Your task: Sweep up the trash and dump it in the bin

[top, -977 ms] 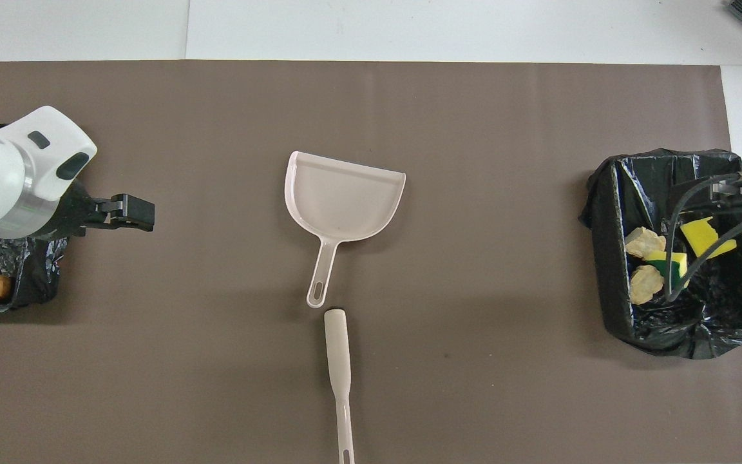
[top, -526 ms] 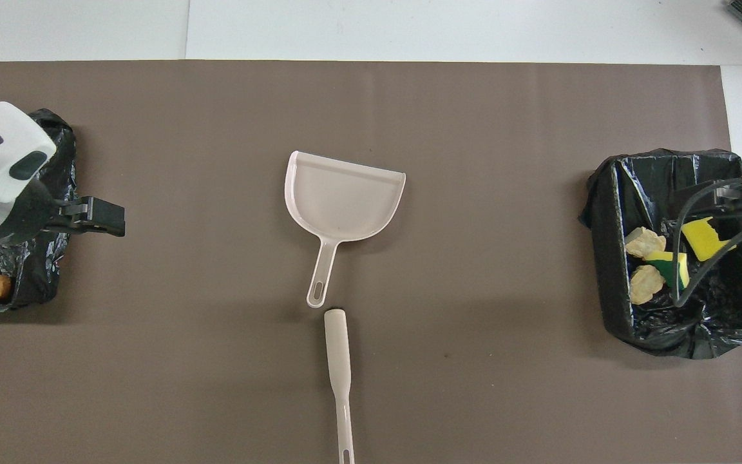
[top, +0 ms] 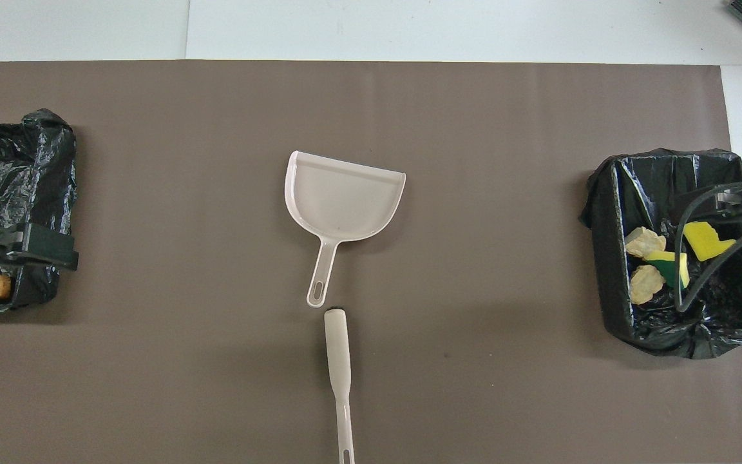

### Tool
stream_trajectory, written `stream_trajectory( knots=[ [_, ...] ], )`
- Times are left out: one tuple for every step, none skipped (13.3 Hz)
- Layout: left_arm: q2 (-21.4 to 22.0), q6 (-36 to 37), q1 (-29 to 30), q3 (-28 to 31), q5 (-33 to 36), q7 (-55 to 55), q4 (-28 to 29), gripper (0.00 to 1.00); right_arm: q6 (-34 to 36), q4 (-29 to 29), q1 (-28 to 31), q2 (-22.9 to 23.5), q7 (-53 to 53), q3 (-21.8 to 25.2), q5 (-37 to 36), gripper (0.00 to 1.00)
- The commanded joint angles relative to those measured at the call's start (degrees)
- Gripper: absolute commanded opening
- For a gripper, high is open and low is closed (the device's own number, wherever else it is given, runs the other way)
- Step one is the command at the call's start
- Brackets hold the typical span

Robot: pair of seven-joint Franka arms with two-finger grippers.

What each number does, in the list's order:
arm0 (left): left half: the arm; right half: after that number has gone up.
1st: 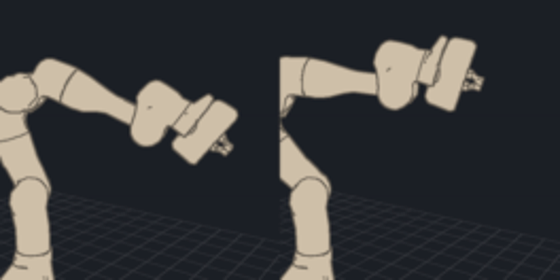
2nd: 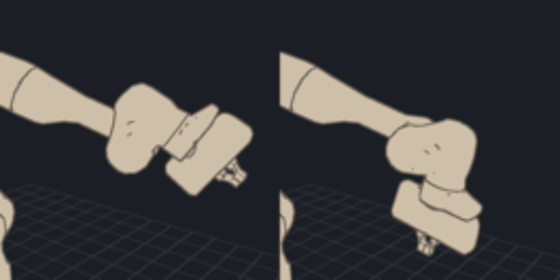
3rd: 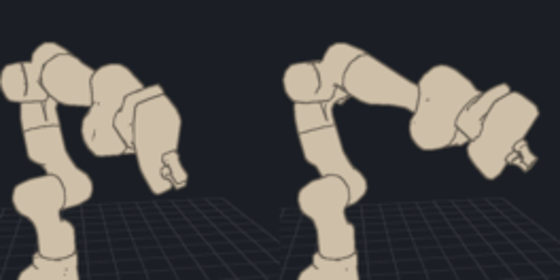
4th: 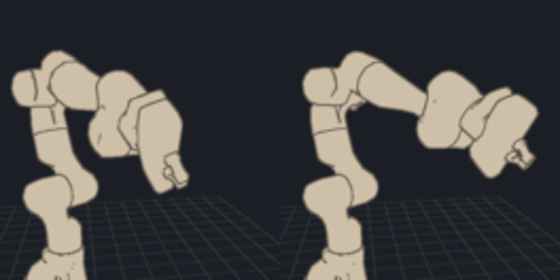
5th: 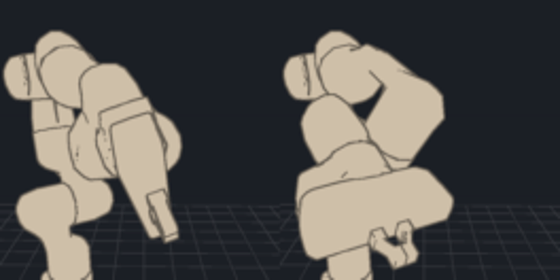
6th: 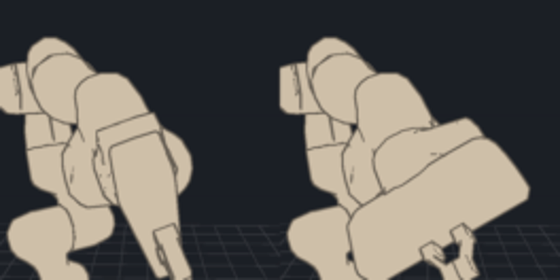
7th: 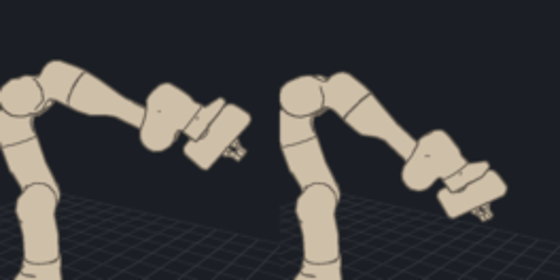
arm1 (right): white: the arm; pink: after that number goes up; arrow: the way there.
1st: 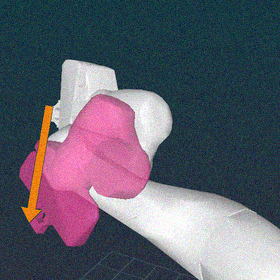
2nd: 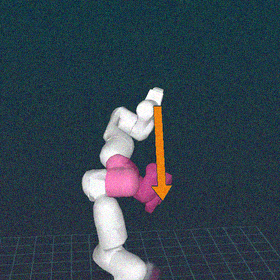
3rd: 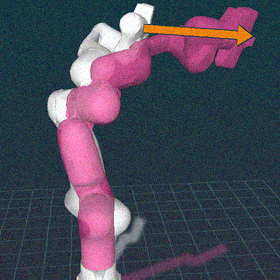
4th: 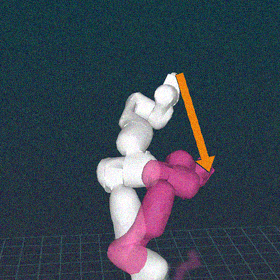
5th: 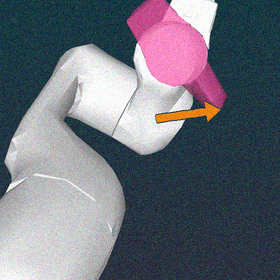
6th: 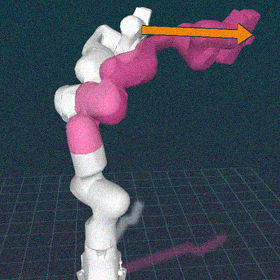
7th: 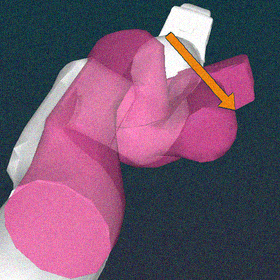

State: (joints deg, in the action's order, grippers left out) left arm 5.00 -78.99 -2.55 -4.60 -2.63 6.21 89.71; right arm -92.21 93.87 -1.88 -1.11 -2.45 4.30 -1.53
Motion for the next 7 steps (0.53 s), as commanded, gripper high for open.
stream_trajectory(
  knots=[
    [-0.16,-3.69,0.79,-0.14,-0.54,-0.59,0.02,1.0,1.07,0.26,0.38,-0.82,0.6,-0.17,-0.41,1.0],
    [-0.25,-4.93,0.7,-0.05,-0.62,-0.42,-0.06,1.0,1.07,0.26,0.38,-0.91,0.6,-0.17,-0.41,1.0],
    [-0.25,-4.68,0.7,-0.05,-0.54,-0.59,0.02,1.0,1.16,0.26,0.38,-0.91,0.69,-0.25,-0.41,1.0],
    [-0.25,-4.5,0.7,-0.05,-0.45,-0.76,0.02,1.0,1.16,0.34,0.38,-0.91,0.6,-0.25,-0.41,1.0],
    [-0.34,-4.59,0.61,-0.05,-0.45,-0.77,-0.06,1.0,1.16,0.34,0.38,-0.91,0.69,-0.25,-0.41,1.0],
    [-0.25,-4.5,0.61,-0.05,-0.45,-0.68,0.02,1.0,1.25,0.34,0.38,-0.91,0.69,-0.25,-0.41,1.0],
    [-0.25,-4.41,0.61,-0.05,-0.45,-0.76,0.02,1.0,1.16,0.34,0.38,-0.91,0.69,-0.25,-0.41,1.0]
  ],
)
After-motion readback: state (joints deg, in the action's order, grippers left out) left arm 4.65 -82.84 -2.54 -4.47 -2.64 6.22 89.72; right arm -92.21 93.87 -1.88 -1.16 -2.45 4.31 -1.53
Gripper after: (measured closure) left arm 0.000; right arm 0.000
